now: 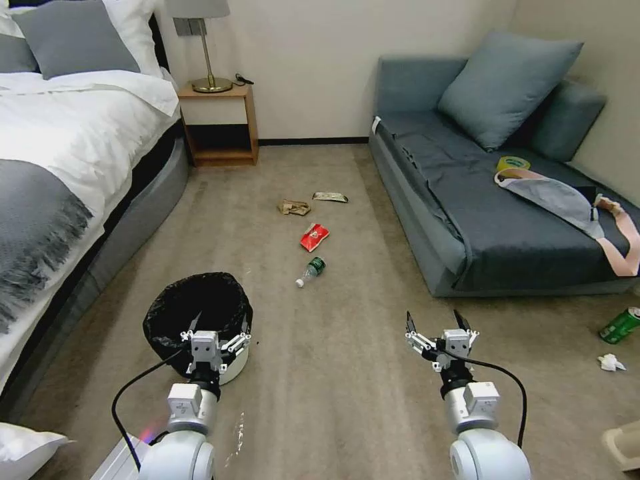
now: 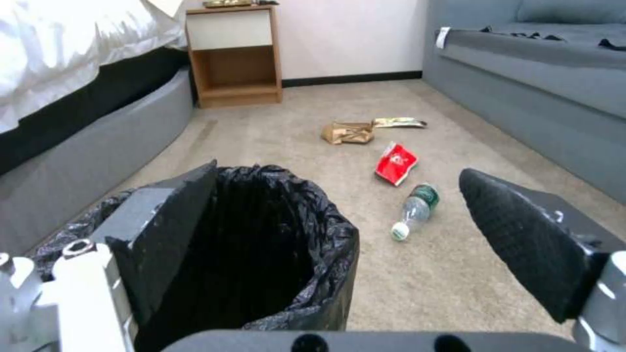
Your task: Pick up the trash bin, then pick up the garbage on the floor and place it into the trash bin.
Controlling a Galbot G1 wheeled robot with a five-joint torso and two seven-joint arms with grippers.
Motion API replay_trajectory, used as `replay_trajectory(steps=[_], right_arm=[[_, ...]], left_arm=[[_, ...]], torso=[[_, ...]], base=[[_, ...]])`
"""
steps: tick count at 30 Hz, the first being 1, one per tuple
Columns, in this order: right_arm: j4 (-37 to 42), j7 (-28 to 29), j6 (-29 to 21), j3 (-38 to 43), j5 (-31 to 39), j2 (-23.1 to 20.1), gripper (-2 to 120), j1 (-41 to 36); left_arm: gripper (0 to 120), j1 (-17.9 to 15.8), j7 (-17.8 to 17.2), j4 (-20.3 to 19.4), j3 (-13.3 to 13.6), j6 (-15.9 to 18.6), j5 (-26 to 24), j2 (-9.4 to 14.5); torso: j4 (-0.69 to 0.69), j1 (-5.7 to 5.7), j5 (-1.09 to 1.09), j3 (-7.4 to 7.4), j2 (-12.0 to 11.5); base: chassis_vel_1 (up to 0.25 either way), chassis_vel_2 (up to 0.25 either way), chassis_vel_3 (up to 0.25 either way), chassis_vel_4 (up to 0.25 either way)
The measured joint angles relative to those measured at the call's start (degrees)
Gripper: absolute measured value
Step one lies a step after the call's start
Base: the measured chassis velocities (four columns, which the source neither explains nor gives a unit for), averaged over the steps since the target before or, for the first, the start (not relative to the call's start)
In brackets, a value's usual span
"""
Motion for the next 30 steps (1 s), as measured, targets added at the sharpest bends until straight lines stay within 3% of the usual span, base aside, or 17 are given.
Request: replay_trajectory(steps=[30], right_arm=[[0.0, 0.0, 0.0, 0.0, 0.0, 0.0, 100, 0.0]], left_arm=[[100, 0.0, 0.0, 0.0, 0.0, 0.0, 0.0, 0.0]], torso=[[0.0, 0.0, 0.0, 0.0, 0.0]], base=[[0.0, 0.0, 0.0, 0.0]])
